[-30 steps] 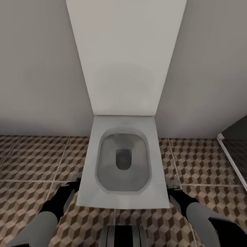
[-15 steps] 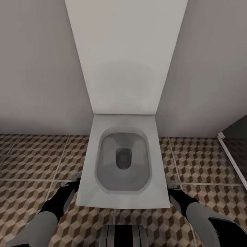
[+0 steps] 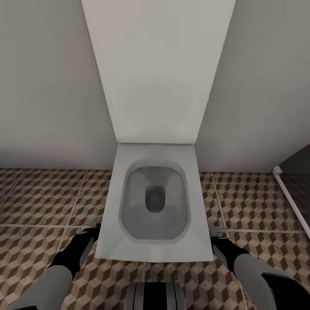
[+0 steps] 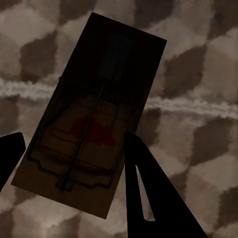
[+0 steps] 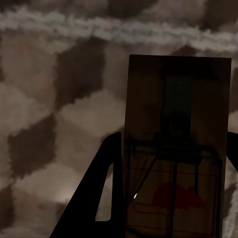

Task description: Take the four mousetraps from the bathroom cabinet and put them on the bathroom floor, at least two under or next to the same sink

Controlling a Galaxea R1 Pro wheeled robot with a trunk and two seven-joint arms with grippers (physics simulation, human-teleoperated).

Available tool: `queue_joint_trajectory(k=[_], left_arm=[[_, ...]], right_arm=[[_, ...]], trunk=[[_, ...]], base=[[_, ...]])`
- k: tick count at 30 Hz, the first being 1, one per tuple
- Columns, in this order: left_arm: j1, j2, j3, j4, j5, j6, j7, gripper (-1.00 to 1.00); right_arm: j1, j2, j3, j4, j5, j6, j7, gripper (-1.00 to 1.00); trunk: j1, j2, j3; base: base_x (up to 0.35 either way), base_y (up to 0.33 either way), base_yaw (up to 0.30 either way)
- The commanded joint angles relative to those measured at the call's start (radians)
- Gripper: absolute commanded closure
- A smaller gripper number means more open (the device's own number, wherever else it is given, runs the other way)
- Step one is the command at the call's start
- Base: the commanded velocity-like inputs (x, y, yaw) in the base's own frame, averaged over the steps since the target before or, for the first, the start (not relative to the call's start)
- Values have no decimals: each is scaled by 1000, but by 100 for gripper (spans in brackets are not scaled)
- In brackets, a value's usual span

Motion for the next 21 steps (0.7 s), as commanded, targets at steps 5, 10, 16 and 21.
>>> queue_joint_trajectory(k=[5,10,16,21], left_arm=[[0,0,3,-2,-8,3,-1,100],[0,-1,3,-2,-8,2,-1,100],[0,-1,3,-2,-8,2,-1,100],[0,0,3,-2,-8,2,-1,100]], right_arm=[[0,0,-8,-2,10,2,-1,100],[0,0,-8,-2,11,0,-1,100],[0,1,-8,-2,11,-3,-1,100],[0,1,-8,-2,11,-5,-1,100]], trunk=[[0,0,-1],[1,-1,-8],[3,-2,-32],[5,-3,-47]], base=[[0,0,0],[0,0,0],[0,0,0],[0,0,0]])
